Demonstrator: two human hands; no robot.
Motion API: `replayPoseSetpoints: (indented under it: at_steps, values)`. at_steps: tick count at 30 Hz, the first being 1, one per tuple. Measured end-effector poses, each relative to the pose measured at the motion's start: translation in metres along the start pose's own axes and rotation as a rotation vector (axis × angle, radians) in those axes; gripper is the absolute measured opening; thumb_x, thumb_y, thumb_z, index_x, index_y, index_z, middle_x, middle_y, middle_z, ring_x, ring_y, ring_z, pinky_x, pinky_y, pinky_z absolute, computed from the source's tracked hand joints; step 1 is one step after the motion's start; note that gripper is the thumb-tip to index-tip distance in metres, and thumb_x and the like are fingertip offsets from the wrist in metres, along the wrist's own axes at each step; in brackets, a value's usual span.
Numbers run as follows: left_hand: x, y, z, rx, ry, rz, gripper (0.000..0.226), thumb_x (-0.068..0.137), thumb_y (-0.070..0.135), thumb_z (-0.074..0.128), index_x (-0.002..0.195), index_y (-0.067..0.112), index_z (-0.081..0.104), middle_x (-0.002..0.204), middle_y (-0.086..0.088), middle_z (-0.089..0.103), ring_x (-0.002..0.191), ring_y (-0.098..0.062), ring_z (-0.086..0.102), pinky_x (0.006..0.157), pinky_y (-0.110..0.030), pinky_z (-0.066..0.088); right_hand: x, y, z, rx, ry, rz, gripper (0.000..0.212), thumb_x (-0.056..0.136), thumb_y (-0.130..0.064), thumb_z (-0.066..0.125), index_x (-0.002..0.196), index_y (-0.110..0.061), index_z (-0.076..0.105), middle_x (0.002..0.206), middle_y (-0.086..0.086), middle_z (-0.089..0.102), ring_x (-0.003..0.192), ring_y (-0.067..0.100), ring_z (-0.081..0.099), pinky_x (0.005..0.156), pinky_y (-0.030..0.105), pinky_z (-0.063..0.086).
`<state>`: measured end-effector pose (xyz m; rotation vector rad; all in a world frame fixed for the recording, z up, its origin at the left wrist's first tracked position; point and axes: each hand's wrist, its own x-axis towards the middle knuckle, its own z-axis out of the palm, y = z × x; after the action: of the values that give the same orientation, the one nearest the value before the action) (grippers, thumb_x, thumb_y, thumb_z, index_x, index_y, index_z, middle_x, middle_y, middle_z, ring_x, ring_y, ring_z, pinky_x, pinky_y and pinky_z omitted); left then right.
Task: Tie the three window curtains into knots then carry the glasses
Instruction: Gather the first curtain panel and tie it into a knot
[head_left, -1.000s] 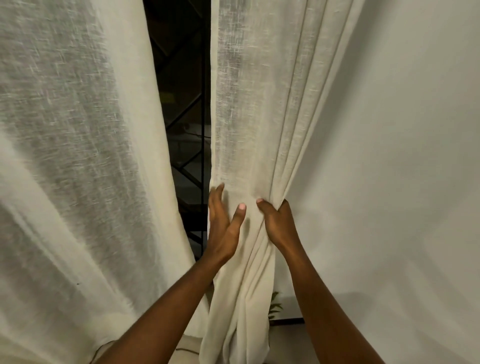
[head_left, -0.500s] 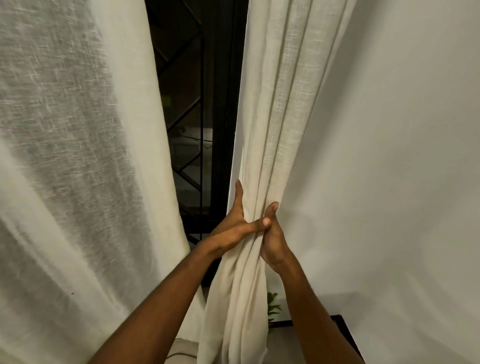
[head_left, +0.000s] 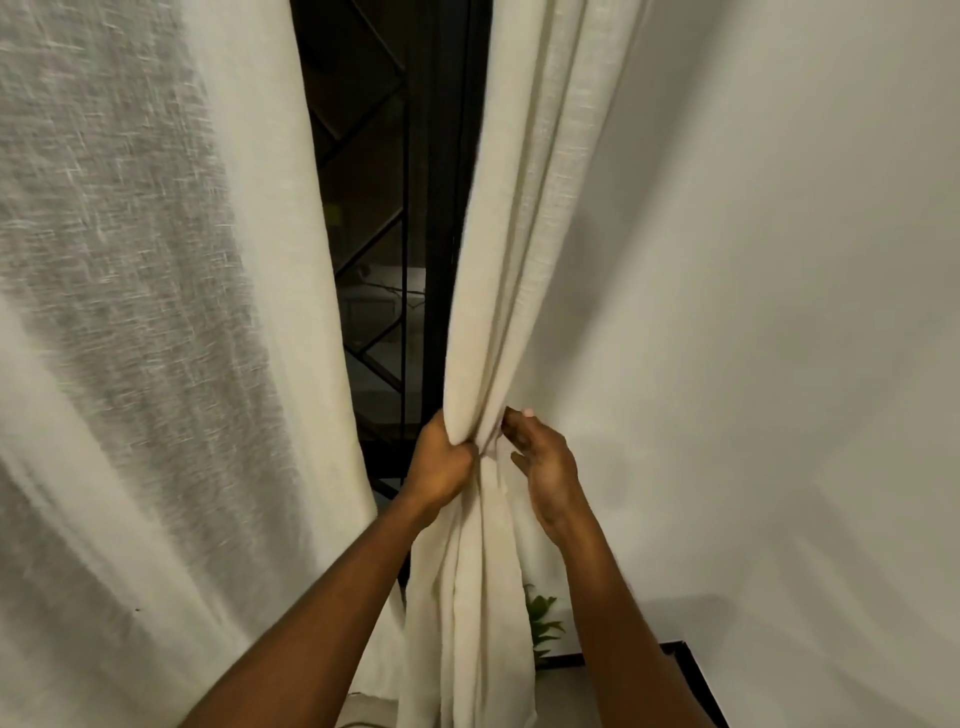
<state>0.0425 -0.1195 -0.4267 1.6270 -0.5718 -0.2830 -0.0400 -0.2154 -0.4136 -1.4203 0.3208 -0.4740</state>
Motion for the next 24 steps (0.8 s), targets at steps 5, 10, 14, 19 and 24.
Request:
replayPoseSetpoints:
  at_steps: [5,10,14,19,24]
  values:
    - [-0.009,0.008,-0.005,-0.013,-0.067,-0.034,0.049,0.086,-0.008,0.048,0.130,0.014,0.049,0.101,0.010,0.058,0.095,-0.007,0.057,0.079,-0.020,0.045,0.018,-0.006,-0.020,-0.327,0.032,-0.089,0.055,0.084,0.008,0.056,0.134,-0.017,0.052,0.126,-0.003,0.059,0.087,0.009,0.067,0.068,0.016,0.050]
    - [-0.010,0.010,-0.002,0.011,-0.165,-0.045,0.053,0.084,-0.010,0.048,0.132,0.014,0.048,0.104,0.007,0.059,0.096,-0.005,0.057,0.078,-0.019,0.046,0.029,-0.013,-0.027,-0.404,-0.098,-0.079,0.077,0.068,-0.010,0.065,0.142,-0.017,0.042,0.121,0.006,0.063,0.081,0.014,0.066,0.065,0.022,0.051]
    - [-0.012,0.015,-0.002,0.034,-0.203,-0.059,0.051,0.085,-0.010,0.049,0.131,0.013,0.049,0.100,0.013,0.058,0.091,0.000,0.055,0.078,-0.017,0.044,0.032,-0.022,-0.033,-0.450,-0.042,-0.133,0.067,0.078,-0.005,0.069,0.139,-0.017,0.044,0.110,0.007,0.063,0.082,0.013,0.062,0.064,0.017,0.050]
    - [-0.011,0.016,0.001,0.038,-0.229,-0.082,0.052,0.085,-0.012,0.047,0.132,0.010,0.049,0.109,0.003,0.057,0.100,-0.011,0.054,0.085,-0.024,0.042,0.034,-0.022,-0.033,-0.515,0.128,-0.268,0.021,0.084,-0.006,0.066,0.101,-0.017,0.064,0.092,0.000,0.067,0.079,0.017,0.062,0.069,0.026,0.050]
    - [-0.011,0.012,0.000,0.031,-0.187,-0.094,0.051,0.087,-0.009,0.046,0.134,0.011,0.048,0.112,0.004,0.057,0.102,-0.012,0.055,0.086,-0.023,0.041,0.032,-0.027,-0.044,-0.539,0.350,-0.334,0.005,0.084,-0.014,0.068,0.081,-0.014,0.072,0.074,-0.008,0.069,0.065,0.002,0.060,0.064,0.016,0.045]
